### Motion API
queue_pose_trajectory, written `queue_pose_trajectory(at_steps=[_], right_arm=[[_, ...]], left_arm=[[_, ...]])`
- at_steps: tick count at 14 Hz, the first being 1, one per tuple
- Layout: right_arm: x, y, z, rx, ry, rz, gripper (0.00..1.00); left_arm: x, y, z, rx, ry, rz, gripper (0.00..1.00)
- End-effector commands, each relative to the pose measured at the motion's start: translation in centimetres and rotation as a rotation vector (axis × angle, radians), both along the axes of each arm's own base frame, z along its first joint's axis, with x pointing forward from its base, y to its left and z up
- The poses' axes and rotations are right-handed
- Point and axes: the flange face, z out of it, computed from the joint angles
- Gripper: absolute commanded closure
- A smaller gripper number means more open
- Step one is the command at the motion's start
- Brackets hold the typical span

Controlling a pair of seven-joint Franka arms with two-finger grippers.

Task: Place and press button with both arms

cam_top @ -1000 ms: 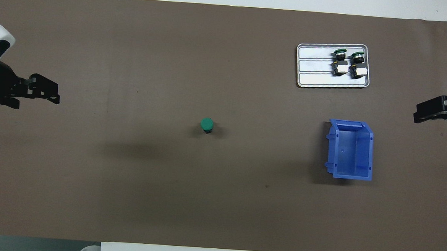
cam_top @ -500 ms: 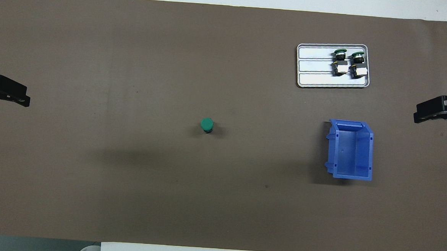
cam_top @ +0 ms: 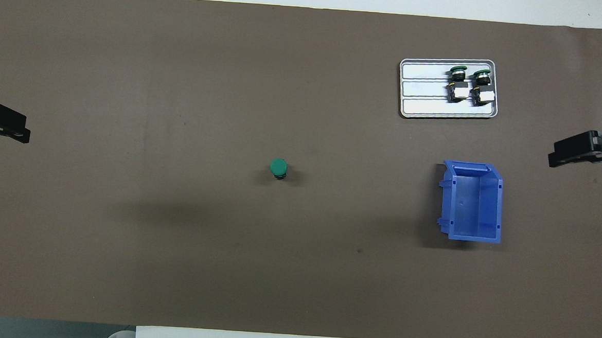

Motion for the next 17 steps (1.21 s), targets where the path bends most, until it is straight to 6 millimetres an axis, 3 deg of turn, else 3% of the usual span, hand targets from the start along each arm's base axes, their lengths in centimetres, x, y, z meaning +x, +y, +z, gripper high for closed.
queue_pose_trajectory(at_steps=[1, 2, 5, 7, 11, 13, 15, 17], right_arm=[[1.5, 12.9, -1.1, 0.010, -0.058, -0.032, 0.01], [1.8, 18.4, -1.7, 0.016, -0.079, -0.051, 0.01], [3.4, 34.1, -7.9, 0.015, -0.098, -0.179, 0.01], [3.1, 39.9, -11.4, 0.043, -0.146, -0.196, 0.01], [-0.2, 43.0, -20.4, 0.045, -0.148, -0.146, 0.01], [-1.1, 42.5, -22.8, 0.006, -0.140, -0.112, 0.01], [-1.2, 42.1, -23.5, -0.012, -0.157, -0.085, 0.01], [-2.3, 41.1, -25.5, -0.009, -0.162, -0.014, 0.01]], left_arm=[[-0.3, 0.9, 0.7, 0.016, -0.009, -0.005, 0.00], [-0.3, 1.2, 0.7, 0.014, -0.008, 0.001, 0.00], [-0.4, 1.2, 0.8, 0.014, -0.010, 0.011, 0.00], [-0.4, 1.1, 0.8, 0.015, -0.010, 0.015, 0.00], [-0.4, 1.1, 0.6, 0.015, -0.007, 0.017, 0.00], [-0.5, 1.1, 0.5, 0.015, -0.004, 0.017, 0.00], [-0.5, 1.1, 0.5, 0.015, -0.004, 0.017, 0.00], [-0.5, 1.1, 0.5, 0.015, -0.004, 0.017, 0.00]])
